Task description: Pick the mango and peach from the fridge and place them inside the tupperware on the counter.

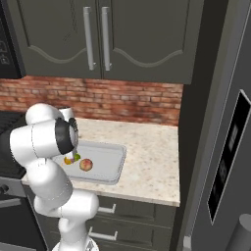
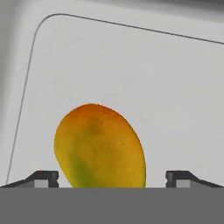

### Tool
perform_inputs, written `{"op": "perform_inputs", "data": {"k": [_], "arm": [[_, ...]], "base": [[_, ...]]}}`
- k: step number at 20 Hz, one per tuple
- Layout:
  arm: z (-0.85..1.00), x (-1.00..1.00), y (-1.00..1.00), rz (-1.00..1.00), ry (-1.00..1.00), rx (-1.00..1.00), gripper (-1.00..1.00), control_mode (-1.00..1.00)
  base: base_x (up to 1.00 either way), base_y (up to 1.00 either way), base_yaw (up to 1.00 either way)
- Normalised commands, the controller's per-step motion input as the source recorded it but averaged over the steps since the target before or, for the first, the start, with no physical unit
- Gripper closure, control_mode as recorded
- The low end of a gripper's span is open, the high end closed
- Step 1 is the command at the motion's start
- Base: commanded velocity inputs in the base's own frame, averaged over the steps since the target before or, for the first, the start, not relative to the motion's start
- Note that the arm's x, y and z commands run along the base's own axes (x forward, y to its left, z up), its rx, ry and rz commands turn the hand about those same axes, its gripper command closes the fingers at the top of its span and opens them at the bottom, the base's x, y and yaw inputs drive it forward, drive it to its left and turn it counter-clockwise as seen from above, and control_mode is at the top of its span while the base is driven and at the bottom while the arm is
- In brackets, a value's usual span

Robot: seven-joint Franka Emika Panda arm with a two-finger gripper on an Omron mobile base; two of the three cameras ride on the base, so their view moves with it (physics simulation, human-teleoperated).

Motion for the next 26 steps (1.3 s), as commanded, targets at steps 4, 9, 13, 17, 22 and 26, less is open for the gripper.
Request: {"op": "perform_inputs", "data": {"k": [4,9,13,17,22,26], "arm": [[0.34,-0.10,-0.02,0.00,-0.07,0.00,-1.00,-1.00],[0.20,-0.22,-0.01,0.00,0.00,0.00,-1.00,-1.00],[0.25,-0.39,-0.04,0.00,-0.02,0.07,-1.00,-1.00],[0.38,-0.49,-0.07,-0.03,-0.03,0.18,-1.00,-1.00],[0.34,-0.46,-0.03,-0.06,0.00,0.21,-1.00,-1.00],[0.41,-0.43,0.00,-0.09,0.00,0.23,-1.00,-1.00]], "base": [[0.00,0.00,0.00],[0.00,0.00,0.00],[0.00,0.00,0.00],[0.00,0.00,0.00],[0.00,0.00,0.00],[0.00,0.00,0.00]]}}
